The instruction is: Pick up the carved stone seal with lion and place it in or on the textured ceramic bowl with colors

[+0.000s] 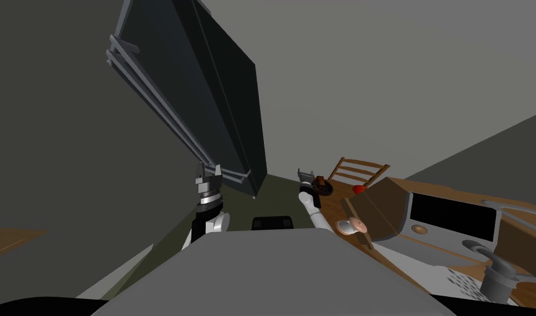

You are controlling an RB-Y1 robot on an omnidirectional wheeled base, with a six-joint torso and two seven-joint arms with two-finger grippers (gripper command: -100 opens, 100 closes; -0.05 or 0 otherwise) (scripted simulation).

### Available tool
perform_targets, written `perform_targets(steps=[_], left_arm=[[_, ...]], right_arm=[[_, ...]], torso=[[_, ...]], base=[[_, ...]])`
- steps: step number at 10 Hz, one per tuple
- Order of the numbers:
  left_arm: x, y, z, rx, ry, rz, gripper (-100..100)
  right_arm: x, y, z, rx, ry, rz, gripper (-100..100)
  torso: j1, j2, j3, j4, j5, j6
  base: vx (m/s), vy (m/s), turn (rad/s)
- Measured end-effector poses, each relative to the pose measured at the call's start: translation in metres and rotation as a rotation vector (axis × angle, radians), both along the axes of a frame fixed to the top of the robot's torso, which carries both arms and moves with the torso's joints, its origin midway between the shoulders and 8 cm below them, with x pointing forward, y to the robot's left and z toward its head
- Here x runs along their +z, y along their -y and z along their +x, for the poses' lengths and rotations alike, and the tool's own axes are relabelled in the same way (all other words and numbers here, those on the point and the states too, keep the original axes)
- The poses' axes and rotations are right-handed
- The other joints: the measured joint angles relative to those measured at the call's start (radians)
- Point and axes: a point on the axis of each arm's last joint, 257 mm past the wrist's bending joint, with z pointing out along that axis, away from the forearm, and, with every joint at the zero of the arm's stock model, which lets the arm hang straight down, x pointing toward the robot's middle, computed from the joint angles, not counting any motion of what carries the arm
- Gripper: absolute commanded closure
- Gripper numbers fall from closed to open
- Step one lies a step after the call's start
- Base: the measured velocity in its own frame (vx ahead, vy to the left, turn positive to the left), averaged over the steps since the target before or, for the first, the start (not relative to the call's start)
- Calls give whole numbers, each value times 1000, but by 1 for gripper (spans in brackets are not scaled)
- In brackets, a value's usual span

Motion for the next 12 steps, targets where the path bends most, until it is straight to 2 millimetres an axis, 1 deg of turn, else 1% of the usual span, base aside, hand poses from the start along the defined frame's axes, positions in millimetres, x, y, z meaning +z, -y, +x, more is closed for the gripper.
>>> perform_targets(steps=[3, 6, 7, 12], left_arm=[[0, 0, 0, 0, 0, 0, 0], [0, 0, 0, 0, 0, 0, 0], [0, 0, 0, 0, 0, 0, 0], [0, 0, 0, 0, 0, 0, 0]], right_arm=[[12, -3, 15, 32, -3, 5, -100], [29, -7, 29, 68, 0, 6, -100], [29, -8, 29, 72, -2, 4, 0], [29, -8, 29, 71, -2, 4, 0]], torso=[[0, 0, 0, 0, 0, 0], [0, 0, 0, 0, 0, 0], [-1, 0, 0, 0, 0, 0], [-2, 0, 0, 0, -1, 0]], base=[[-11, 40, -105], [-8, 30, -80], [0, 0, 0], [0, 0, 0]])
